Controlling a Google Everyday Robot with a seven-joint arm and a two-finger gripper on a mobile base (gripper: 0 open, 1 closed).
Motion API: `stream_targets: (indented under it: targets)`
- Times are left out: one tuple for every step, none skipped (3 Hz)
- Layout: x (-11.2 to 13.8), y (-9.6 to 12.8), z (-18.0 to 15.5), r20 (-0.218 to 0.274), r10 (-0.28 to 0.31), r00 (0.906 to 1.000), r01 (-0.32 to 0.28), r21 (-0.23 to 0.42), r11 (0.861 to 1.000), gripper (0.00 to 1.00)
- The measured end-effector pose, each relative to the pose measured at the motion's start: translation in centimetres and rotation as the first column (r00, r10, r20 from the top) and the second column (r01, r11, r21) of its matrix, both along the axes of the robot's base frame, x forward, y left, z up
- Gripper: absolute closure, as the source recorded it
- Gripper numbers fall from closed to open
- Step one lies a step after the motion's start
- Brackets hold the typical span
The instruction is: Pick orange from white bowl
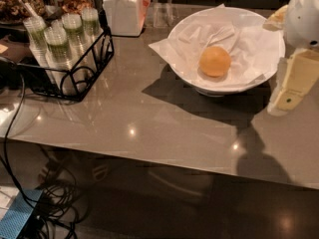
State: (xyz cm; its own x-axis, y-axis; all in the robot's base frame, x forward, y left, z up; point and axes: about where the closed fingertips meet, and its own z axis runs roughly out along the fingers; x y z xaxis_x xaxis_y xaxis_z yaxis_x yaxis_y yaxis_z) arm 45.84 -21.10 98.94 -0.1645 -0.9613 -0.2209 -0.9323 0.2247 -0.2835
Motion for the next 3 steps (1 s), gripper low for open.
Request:
stream_targets:
  targets:
    - [3.5, 1.2, 1.1, 0.032, 0.081, 0.9962, -0.082, 0.016, 0.997, 0.00]
    - [7.6, 2.0, 1.6, 0.047, 0.138, 0.9893, -0.141, 0.076, 0.987, 0.00]
    - [7.4, 2.1, 1.8, 0.058, 0.134, 0.9894, -0.138, 0.071, 0.988, 0.00]
